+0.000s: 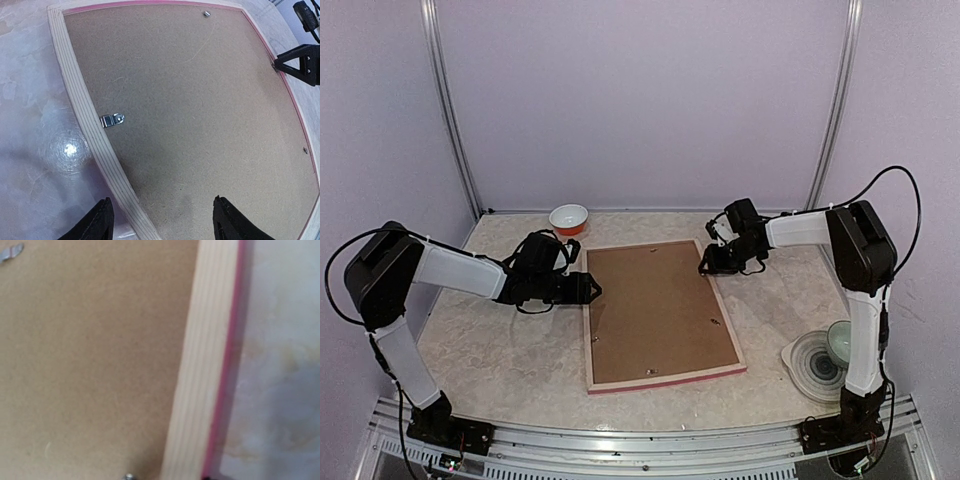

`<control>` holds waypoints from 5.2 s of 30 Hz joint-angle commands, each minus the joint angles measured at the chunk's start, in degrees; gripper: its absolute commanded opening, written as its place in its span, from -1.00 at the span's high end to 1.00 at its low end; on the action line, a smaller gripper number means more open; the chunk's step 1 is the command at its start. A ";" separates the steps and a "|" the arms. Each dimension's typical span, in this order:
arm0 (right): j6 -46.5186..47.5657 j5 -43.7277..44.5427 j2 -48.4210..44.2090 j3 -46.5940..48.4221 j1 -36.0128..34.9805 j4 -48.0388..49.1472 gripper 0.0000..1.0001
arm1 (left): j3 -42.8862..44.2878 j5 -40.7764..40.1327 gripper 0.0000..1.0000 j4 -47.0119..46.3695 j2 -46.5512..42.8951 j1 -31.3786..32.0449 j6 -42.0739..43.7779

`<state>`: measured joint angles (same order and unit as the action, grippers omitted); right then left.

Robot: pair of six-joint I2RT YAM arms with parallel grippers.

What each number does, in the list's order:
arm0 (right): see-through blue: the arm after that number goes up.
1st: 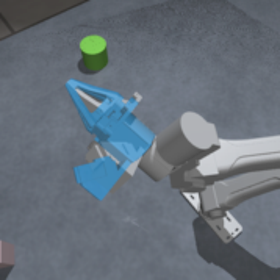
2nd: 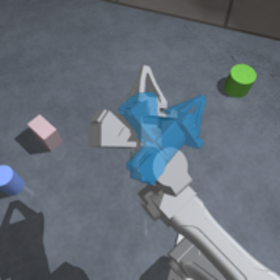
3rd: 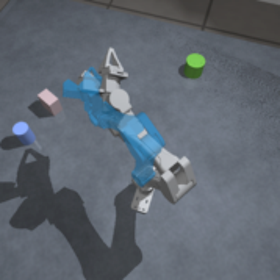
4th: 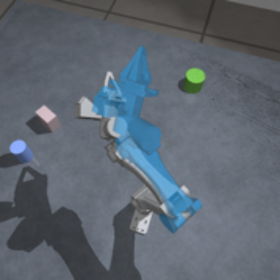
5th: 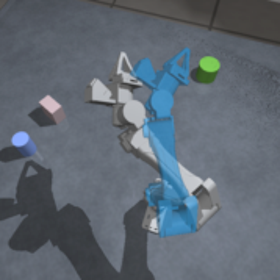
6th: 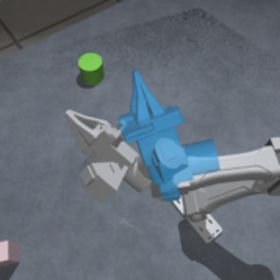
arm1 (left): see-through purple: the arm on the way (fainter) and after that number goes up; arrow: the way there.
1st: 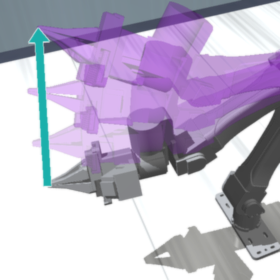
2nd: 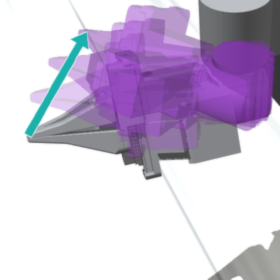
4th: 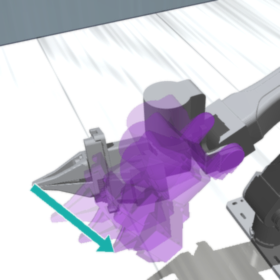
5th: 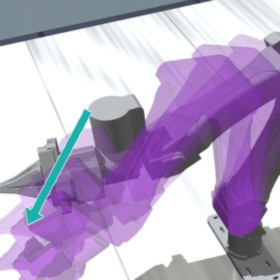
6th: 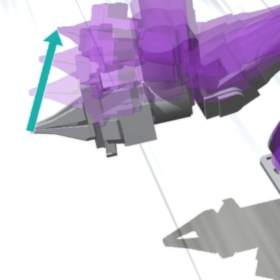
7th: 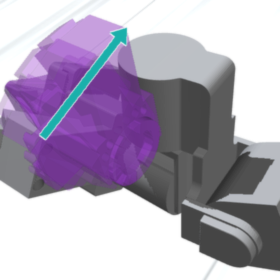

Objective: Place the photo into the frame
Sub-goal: Press the fastener onto the backboard.

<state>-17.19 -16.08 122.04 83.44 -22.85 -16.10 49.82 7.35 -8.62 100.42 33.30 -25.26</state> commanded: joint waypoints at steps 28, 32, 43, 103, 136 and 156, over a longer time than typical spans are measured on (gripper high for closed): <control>-0.81 -1.56 -1.02 -0.56 -1.23 -2.03 0.33 | -0.53 1.26 -0.26 -1.92 0.39 -0.52 0.21; -0.98 -1.76 -0.79 -0.39 -1.27 -2.00 0.43 | -0.64 1.21 -0.26 -1.92 0.30 -0.52 0.21; -1.46 -2.36 -0.71 -0.47 -1.19 -1.75 0.67 | -0.56 1.40 -0.26 -1.91 0.21 -0.55 0.21; -0.32 15.52 0.77 6.75 -5.10 -10.63 0.10 | -0.75 -6.36 0.28 1.76 -1.71 -0.82 -0.15; 0.14 17.67 2.21 6.69 -5.19 -11.05 0.10 | 2.91 -6.42 0.61 5.63 5.40 -0.96 0.47; 0.36 22.36 2.32 6.22 -5.45 -8.12 0.10 | 3.03 -5.68 0.69 5.41 5.91 -0.96 0.65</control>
<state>-17.19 2.90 122.91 89.32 -27.99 -26.30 52.21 1.26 -4.51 104.64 32.56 -26.79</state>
